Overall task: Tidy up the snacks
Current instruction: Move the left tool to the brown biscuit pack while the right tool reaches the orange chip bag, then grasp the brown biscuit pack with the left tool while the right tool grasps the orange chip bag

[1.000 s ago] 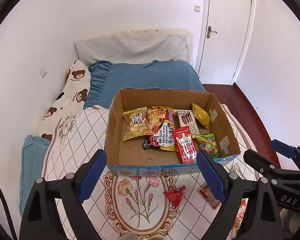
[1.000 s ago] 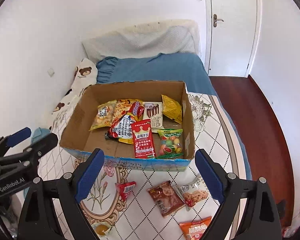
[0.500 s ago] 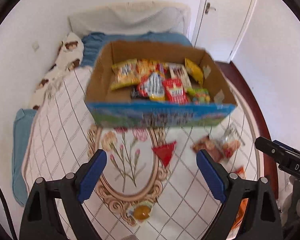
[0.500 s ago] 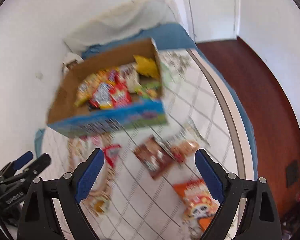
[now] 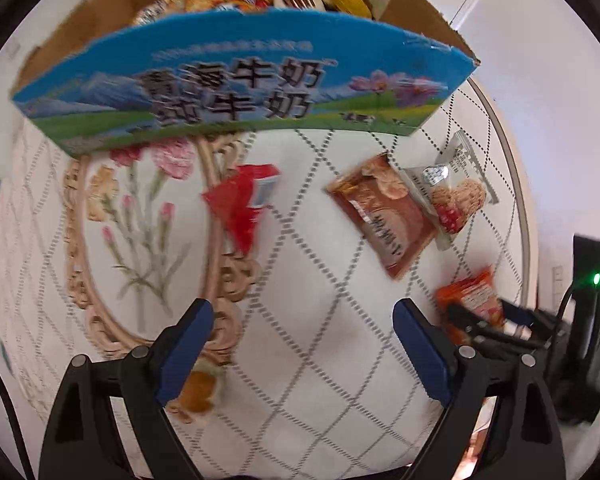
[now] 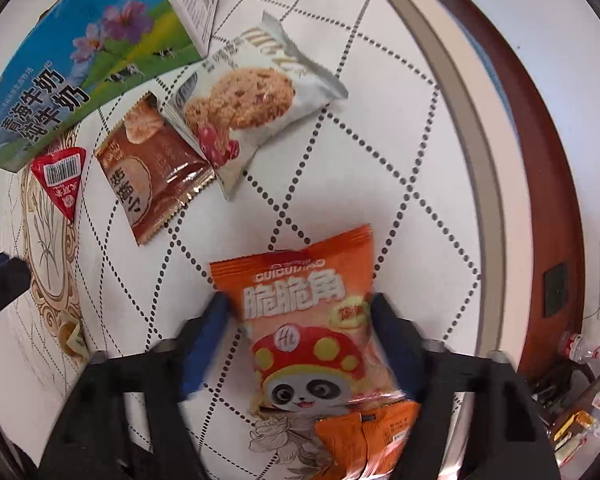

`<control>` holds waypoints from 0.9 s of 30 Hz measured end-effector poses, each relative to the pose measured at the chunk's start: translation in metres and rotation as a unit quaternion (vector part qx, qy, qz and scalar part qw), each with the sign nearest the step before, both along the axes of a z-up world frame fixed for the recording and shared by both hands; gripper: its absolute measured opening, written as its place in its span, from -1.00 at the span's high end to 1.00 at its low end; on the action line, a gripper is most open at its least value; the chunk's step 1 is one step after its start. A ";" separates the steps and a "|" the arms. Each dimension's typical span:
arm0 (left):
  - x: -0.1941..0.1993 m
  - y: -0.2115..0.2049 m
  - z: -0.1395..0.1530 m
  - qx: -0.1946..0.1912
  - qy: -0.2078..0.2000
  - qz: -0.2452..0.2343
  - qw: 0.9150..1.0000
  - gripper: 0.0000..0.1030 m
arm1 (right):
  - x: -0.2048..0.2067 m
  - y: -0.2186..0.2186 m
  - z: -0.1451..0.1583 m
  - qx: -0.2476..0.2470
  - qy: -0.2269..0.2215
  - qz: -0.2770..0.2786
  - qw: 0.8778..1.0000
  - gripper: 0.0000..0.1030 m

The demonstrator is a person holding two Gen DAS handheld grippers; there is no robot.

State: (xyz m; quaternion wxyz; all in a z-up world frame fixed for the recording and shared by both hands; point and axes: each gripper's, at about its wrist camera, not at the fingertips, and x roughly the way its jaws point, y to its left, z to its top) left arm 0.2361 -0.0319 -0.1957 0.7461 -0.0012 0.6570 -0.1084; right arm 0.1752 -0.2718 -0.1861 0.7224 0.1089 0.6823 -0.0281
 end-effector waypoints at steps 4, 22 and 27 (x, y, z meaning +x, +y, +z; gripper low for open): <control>0.020 -0.032 -0.016 -0.006 0.005 0.017 1.000 -0.78 | 0.006 -0.014 0.005 0.000 -0.022 -0.015 1.000 -0.32; 0.017 -0.034 -0.033 0.058 0.007 0.020 0.998 -0.82 | 0.027 -0.033 0.017 0.032 -0.037 -0.031 0.998 -0.32; 0.046 -0.066 -0.034 0.008 0.032 0.049 0.998 -0.82 | 0.028 -0.038 0.017 0.036 -0.043 -0.035 0.998 -0.32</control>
